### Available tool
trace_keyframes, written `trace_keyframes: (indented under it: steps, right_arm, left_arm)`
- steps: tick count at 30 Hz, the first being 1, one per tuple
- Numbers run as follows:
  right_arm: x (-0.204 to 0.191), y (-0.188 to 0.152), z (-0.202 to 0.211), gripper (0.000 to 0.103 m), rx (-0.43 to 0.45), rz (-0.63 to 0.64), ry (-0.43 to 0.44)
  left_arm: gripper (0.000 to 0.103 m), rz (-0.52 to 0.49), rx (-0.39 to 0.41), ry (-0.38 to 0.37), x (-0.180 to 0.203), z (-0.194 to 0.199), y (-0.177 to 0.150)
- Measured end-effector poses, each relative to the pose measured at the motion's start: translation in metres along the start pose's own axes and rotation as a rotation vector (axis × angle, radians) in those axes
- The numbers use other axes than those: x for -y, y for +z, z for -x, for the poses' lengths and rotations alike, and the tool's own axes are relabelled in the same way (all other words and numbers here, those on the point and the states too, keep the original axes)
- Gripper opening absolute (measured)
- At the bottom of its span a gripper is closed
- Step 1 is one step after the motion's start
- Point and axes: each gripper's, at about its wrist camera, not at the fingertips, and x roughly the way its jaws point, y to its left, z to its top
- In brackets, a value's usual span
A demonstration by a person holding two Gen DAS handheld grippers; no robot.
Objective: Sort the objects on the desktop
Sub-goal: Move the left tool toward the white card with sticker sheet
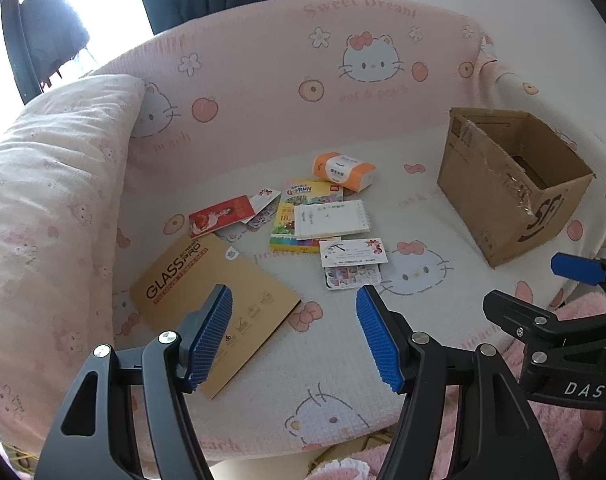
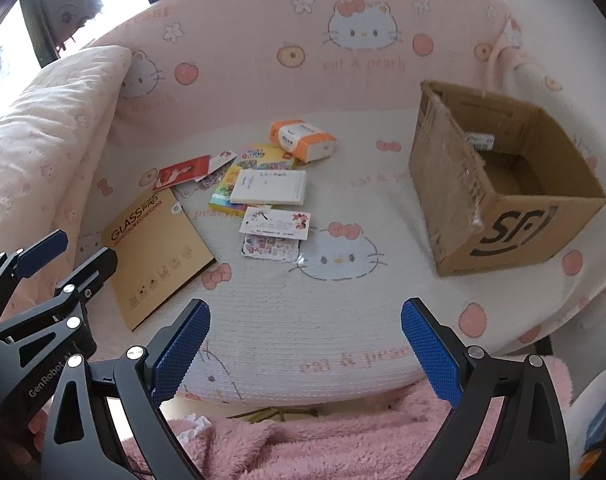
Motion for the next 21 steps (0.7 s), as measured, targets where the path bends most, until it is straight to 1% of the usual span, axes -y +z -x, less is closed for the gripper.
trace_keyframes:
  steps: [7,13,18,20,21]
  right_arm:
    - [0.001,0.012,-0.028,0.096,-0.047,0.014,-0.012]
    - [0.001,0.025,-0.055,0.096,-0.072,0.022,-0.005]
    - [0.004,0.036,-0.082,0.095,-0.087,0.003,0.040]
    - [0.006,0.039,-0.094,0.094,-0.091,-0.017,0.064]
    - [0.008,0.040,-0.100,0.091,-0.097,-0.028,0.074]
  left_arm:
    - [0.069,0.010,-0.019,-0.024,-0.002,-0.031,0.005]
    - [0.069,0.028,-0.053,-0.074,-0.003,-0.067,0.009]
    - [0.069,0.050,-0.057,-0.111,-0.007,-0.094,0.012]
    - [0.069,0.061,-0.052,-0.128,-0.008,-0.103,0.012]
    - [0.069,0.065,-0.052,-0.141,-0.009,-0.108,0.013]
